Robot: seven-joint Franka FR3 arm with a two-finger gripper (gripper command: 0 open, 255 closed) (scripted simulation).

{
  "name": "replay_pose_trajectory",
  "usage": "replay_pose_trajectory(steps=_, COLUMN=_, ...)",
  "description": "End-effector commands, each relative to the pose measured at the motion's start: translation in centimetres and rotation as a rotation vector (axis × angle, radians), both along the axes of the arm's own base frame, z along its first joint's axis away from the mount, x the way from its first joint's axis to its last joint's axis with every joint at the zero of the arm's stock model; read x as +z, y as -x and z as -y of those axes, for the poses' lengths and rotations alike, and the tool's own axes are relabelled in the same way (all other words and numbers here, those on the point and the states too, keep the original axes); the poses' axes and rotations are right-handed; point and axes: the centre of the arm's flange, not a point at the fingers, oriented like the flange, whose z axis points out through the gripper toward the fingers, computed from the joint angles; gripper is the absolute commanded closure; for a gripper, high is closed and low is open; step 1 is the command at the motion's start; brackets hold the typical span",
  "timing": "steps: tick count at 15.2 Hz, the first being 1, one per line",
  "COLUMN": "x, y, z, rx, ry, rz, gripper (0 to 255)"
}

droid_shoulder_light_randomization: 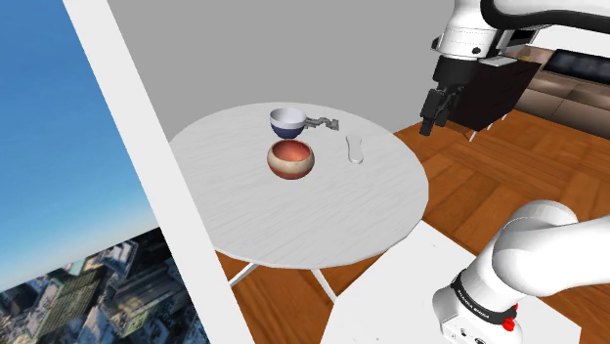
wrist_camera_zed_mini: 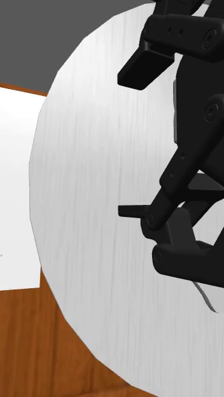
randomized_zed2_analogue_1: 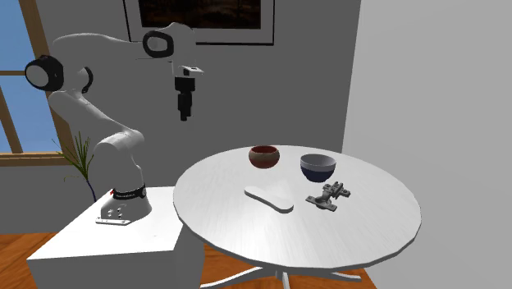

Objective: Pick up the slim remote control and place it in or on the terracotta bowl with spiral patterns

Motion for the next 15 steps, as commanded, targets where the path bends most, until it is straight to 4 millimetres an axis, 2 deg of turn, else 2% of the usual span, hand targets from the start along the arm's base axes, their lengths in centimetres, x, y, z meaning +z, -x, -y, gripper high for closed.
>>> replay_pose_trajectory(steps=1, x=0.0, y=0.0, z=0.0, rx=0.000, ry=0.000, rz=0.000, gripper=0)
replay_pose_trajectory(steps=8, x=-5.2, y=-7.2, z=1.3, rx=-0.162, ry=0.017, rz=0.012, gripper=0)
replay_pose_trajectory(steps=15, x=-10.3, y=-14.2, z=3.8, rx=-0.324, ry=0.035, rz=0.024, gripper=0)
